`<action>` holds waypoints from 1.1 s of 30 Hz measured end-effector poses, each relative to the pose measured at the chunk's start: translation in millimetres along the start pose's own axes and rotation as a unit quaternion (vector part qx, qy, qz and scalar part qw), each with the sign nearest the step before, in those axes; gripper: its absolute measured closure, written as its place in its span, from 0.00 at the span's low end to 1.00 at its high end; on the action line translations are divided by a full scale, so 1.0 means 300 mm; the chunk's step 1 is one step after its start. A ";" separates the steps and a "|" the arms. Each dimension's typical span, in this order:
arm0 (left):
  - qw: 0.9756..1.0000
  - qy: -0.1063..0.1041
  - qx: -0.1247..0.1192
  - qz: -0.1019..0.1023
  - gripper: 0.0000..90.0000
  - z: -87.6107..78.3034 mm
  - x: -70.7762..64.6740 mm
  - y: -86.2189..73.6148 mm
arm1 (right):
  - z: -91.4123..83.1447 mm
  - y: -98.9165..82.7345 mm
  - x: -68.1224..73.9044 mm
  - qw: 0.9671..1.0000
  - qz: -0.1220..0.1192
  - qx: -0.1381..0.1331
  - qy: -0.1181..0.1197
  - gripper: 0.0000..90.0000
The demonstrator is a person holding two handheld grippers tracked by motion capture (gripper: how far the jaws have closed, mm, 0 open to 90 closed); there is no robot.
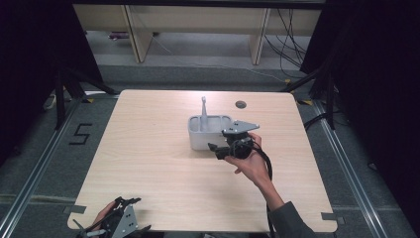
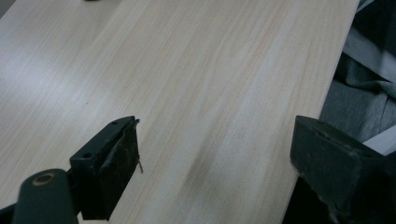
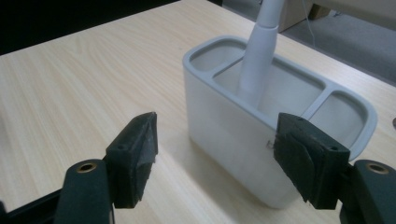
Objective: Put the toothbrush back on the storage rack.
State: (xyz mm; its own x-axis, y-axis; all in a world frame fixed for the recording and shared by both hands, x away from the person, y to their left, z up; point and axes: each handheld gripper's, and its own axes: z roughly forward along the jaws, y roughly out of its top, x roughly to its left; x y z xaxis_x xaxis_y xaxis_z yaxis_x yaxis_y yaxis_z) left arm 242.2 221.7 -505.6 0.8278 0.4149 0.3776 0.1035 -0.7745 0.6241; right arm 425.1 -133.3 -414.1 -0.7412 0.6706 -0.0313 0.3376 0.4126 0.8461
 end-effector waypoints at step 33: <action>1.000 0.002 -0.004 -0.001 0.17 0.001 0.000 -0.001 | -0.042 -0.119 0.079 0.999 -0.001 0.032 0.024 0.30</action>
State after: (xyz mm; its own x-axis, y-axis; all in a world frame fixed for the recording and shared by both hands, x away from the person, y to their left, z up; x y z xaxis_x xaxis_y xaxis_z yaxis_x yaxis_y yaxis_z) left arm 242.4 221.7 -506.0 0.8256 0.4180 0.3789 0.1007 -0.7701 0.6300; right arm 388.1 -139.9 -438.2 -0.7680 0.6404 -0.0069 0.3714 0.4541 0.8098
